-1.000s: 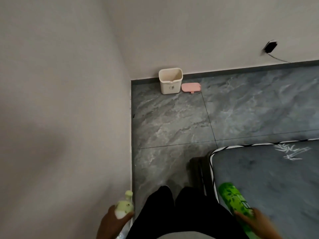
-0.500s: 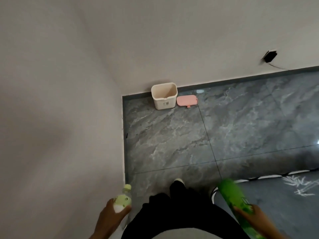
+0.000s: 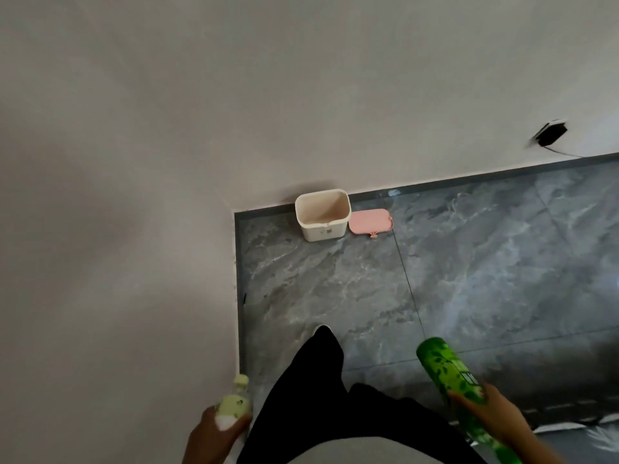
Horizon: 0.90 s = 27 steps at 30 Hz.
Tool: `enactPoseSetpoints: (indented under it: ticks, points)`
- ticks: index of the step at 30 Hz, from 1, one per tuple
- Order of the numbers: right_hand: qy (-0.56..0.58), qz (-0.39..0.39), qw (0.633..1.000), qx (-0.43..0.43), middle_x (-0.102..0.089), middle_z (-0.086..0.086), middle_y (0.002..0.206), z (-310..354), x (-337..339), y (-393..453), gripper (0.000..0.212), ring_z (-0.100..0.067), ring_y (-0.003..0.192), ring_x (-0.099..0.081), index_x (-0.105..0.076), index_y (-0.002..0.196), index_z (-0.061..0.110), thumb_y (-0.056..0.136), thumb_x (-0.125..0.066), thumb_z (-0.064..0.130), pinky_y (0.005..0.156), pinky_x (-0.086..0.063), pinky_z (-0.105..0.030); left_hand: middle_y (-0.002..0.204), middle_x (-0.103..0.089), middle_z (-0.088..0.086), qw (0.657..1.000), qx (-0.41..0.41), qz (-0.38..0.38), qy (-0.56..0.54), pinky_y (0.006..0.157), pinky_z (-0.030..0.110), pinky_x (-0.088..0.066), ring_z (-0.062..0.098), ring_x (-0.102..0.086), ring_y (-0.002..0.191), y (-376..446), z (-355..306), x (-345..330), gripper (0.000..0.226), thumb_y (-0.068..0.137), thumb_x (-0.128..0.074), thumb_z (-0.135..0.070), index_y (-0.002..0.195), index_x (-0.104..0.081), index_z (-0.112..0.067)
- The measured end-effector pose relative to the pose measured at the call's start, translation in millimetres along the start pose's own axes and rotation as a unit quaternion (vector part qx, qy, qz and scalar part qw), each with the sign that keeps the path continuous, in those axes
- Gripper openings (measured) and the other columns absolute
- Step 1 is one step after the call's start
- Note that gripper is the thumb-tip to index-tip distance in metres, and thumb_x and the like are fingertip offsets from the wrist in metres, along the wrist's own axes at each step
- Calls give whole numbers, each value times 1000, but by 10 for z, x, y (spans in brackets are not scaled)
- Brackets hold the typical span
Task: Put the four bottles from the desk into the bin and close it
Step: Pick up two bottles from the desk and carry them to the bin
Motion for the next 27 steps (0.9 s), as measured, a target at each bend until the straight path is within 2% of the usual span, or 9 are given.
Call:
enactPoseSetpoints:
  ticks: [3,5,7,8,10,14,18,23,27]
  points:
    - [42,38,998,18,-61,-19,127,234,147,38,57,-13,104,-65,-55,129,7,79,-71,29,107,-30,-17,118,-62,8,1000,-17,25,-1,90,31,-42,25,-58,101,246,-449,144,72,52,-68,-57,113,-56,-22]
    - [63,60,996,37,-52,-17,138,339,236,96,56,-11,114,-59,-50,134,10,81,-69,16,92,-14,7,126,-58,10,999,-25,31,5,93,34,-42,28,-56,110,450,-746,218,81,56,-68,-58,124,-49,-19]
    - [58,63,995,46,-47,-22,140,439,358,176,56,-30,128,-48,-47,135,3,83,-66,7,112,-13,-10,128,-56,11,999,-36,35,18,90,34,-42,29,-55,111,615,-1090,270,83,57,-66,-56,127,-46,-17]
    - [56,63,996,42,-46,-25,140,479,417,240,55,-33,130,-46,-46,134,-1,83,-66,4,116,-19,-26,128,-56,11,998,-43,38,19,88,33,-42,28,-55,109,679,-1250,278,78,58,-65,-55,125,-47,-18]
    - [61,55,996,32,-40,-27,142,621,549,318,61,-31,132,-43,-36,137,-8,83,-64,-1,113,-26,-37,127,-56,10,997,-59,43,12,85,30,-41,25,-55,104,781,-1545,267,67,62,-67,-54,118,-49,-21]
    - [84,43,996,10,-42,-23,143,984,836,684,65,4,101,-56,-37,140,0,83,-67,7,97,-38,-24,125,-57,9,998,-46,32,21,87,33,-44,27,-56,107,1053,-1987,226,91,50,-65,-61,127,-45,-16]
    - [36,11,999,-24,-56,-25,130,1500,1251,1276,68,-34,117,-56,-49,129,-1,75,-75,29,99,-40,-39,122,-58,11,1000,-9,14,24,81,32,-44,28,-56,101,1341,-2416,103,92,53,-64,-63,128,-43,-14]
    - [1,17,997,71,-62,-11,105,2459,1541,1976,70,-22,87,-54,-48,128,9,74,-71,47,76,-43,-30,126,-56,15,1000,9,14,7,89,37,-49,31,-58,104,1877,-3027,-66,96,55,-62,-68,132,-41,-13]
    - [-38,30,988,146,-63,-9,114,3196,1493,2465,73,-15,84,-53,-46,130,13,74,-65,55,66,-43,-21,132,-52,19,999,-28,-18,36,99,39,-43,33,-53,115,2443,-3524,-173,67,79,-66,-42,133,-39,-11]
Point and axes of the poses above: each hand's wrist, its own y-axis towards the middle knuckle, its own x-axis out of the back of the hand, z = x × y, the point moved 5 cm from there along y, towards the middle knuckle
